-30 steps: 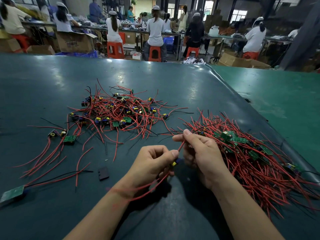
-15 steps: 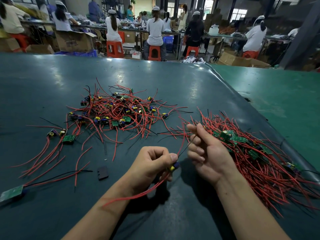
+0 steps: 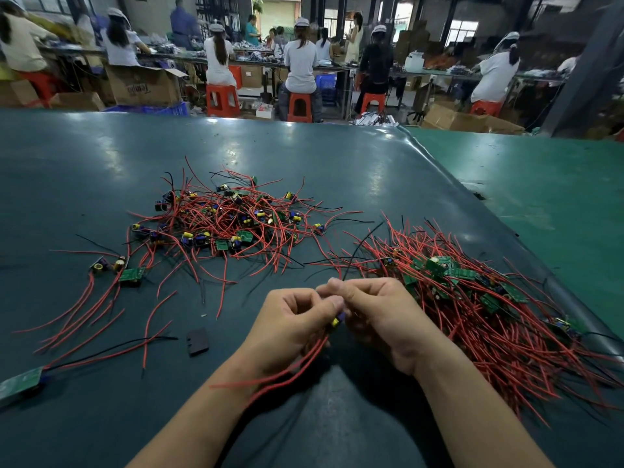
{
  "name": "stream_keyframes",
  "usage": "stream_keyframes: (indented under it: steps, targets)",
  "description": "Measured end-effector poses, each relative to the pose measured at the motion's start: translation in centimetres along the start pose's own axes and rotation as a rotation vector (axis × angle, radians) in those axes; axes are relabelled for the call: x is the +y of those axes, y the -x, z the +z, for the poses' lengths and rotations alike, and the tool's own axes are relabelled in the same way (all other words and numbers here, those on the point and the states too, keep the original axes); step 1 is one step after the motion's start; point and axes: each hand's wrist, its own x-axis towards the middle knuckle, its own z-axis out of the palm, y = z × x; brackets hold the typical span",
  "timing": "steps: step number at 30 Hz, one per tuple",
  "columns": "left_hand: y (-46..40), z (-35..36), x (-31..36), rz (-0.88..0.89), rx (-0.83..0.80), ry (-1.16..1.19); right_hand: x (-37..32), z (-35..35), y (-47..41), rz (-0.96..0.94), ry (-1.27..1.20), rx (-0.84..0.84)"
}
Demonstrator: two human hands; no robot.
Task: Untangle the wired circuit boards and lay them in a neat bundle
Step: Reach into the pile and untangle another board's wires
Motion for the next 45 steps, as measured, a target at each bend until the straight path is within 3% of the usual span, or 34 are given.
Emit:
stream_keyframes:
  steps: [3, 6, 10, 15, 24, 29, 32, 39, 45]
  targets:
    - [0.2, 0.1, -0.1, 0.013, -0.001, -0.115, 0.1, -0.2, -0.1, -0.039, 0.166, 0.071]
    - [0.1, -0.1, 0.2, -0.011, -0.041, -0.129, 0.0, -0.5, -0.4, -0.084, 0.144, 0.166]
    - [0.3, -0.2, 0.5, -0.042, -0.123, -0.108, -1.0, -1.1, -0.7, -0.081, -0.243, 0.269]
    - [0.3, -0.4, 0.4, -0.046, -0.194, -0.047, -1.6, -1.1, -0.5, 0.066, -0.645, 0.212]
    - [0.5, -0.8, 0.3, -0.046, -0.244, -0.015, -1.8, -1.3, -0.7, -0.087, -0.591, 0.230]
    - [0.4, -0.9, 0.5, -0.072, -0.241, -0.003, -2.2, -1.8, -0.3, 0.044, -0.859, 0.061]
    - [0.5, -1.0, 0.5, -0.088, -0.263, -0.004, -2.3, -1.9, -0.2, 0.078, -0.885, 0.009]
    - [0.5, -1.0, 0.8, -0.132, -0.274, 0.044, -2.3, -1.4, -0.4, -0.067, -0.725, 0.195]
    - [0.4, -0.9, 1.2, -0.128, -0.264, 0.098, -2.1, -1.3, -0.4, -0.030, -0.826, 0.182]
